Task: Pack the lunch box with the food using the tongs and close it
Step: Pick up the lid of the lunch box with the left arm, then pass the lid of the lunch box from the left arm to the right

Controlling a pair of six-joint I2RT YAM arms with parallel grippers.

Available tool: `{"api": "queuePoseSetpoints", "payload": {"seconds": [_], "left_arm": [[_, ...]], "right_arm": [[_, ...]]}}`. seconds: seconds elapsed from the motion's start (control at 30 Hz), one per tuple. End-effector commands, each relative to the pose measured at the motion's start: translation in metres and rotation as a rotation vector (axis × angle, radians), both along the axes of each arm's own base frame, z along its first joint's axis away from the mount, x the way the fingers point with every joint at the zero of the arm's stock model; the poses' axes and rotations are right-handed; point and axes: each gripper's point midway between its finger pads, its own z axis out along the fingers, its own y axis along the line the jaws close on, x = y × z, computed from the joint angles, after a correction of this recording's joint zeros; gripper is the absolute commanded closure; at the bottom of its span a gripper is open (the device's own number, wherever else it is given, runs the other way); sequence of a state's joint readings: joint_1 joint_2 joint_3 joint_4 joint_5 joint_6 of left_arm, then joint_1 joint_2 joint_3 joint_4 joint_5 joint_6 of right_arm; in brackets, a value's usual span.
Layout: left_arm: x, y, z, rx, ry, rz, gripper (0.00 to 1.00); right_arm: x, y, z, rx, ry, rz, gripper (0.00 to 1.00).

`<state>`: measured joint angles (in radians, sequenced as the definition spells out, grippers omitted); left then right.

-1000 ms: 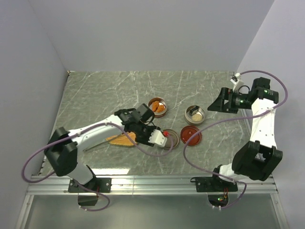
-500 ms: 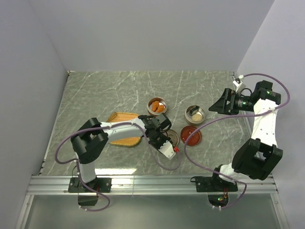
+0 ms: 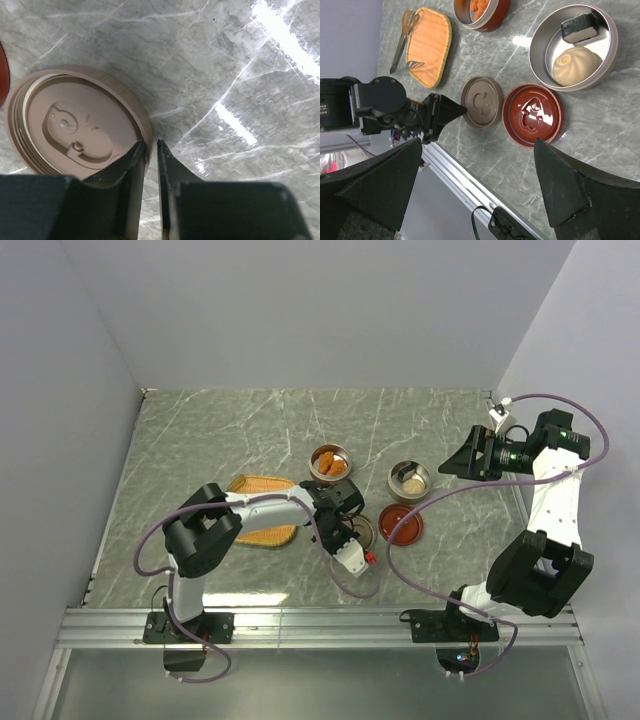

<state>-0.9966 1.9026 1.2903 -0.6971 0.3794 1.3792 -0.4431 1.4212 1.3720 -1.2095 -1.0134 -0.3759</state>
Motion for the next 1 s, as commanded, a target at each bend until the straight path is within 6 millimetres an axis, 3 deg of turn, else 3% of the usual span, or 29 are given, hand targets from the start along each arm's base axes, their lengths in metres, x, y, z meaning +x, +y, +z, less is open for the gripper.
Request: {"api": "queuePoseSetpoints", "payload": {"seconds": [0.0, 0.23, 0.3, 0.43, 0.63, 0.7, 0.73, 0.77, 0.8, 0.83, 0.87, 0.93, 0.97], "left_arm": [[-0.008, -0.001, -0.002, 0.027, 0.042, -0.038, 0.8], [-0.005, 0.0, -0.018, 0.085, 0.063, 0.056, 0.89], [-0.008, 0.002, -0.013, 0.082, 0.075, 0.079, 0.98], [-0.02, 0.018, 0.016, 0.039, 0.103, 0.122, 1.0], [-0.036, 0.013, 0.113, -0.13, 0.264, 0.235, 1.0], [-0.033, 0.011, 0.14, -0.192, 0.35, 0.276, 1.0], [-0.03, 0.008, 0.164, -0.225, 0.387, 0.31, 1.0], [-0.018, 0.011, 0.179, -0.264, 0.414, 0.355, 1.0], [-0.024, 0.007, 0.201, -0.31, 0.509, 0.375, 1.0], [-0.018, 0.003, 0.229, -0.376, 0.522, 0.379, 1.0], [-0.008, 0.006, 0.247, -0.425, 0.548, 0.408, 1.0], [-0.009, 0.005, 0.288, -0.512, 0.659, 0.429, 1.0], [0.002, 0.006, 0.311, -0.604, 0.638, 0.425, 1.0]], "right_arm": [[-0.003, 0.0, 0.008, -0.008, -0.033, 0.003, 0.0], [-0.001, -0.002, 0.011, -0.009, -0.032, -0.001, 0.0], [0.001, -0.002, 0.015, -0.011, -0.044, -0.003, 0.0], [0.003, -0.002, 0.031, -0.024, -0.092, -0.002, 0.0], [0.015, -0.003, 0.069, -0.035, -0.212, -0.037, 0.0], [0.019, -0.004, 0.082, -0.029, -0.236, -0.068, 0.0], [0.022, -0.005, 0.095, -0.049, -0.292, -0.073, 0.0], [0.022, -0.004, 0.101, -0.04, -0.301, -0.085, 0.0], [0.024, -0.003, 0.111, -0.046, -0.347, -0.084, 0.0], [0.024, -0.002, 0.119, -0.033, -0.361, -0.093, 0.0], [0.024, 0.0, 0.125, -0.022, -0.379, -0.09, 0.0], [0.023, 0.007, 0.138, 0.008, -0.446, -0.06, 0.0], [0.021, 0.01, 0.142, 0.04, -0.445, -0.062, 0.0]]}}
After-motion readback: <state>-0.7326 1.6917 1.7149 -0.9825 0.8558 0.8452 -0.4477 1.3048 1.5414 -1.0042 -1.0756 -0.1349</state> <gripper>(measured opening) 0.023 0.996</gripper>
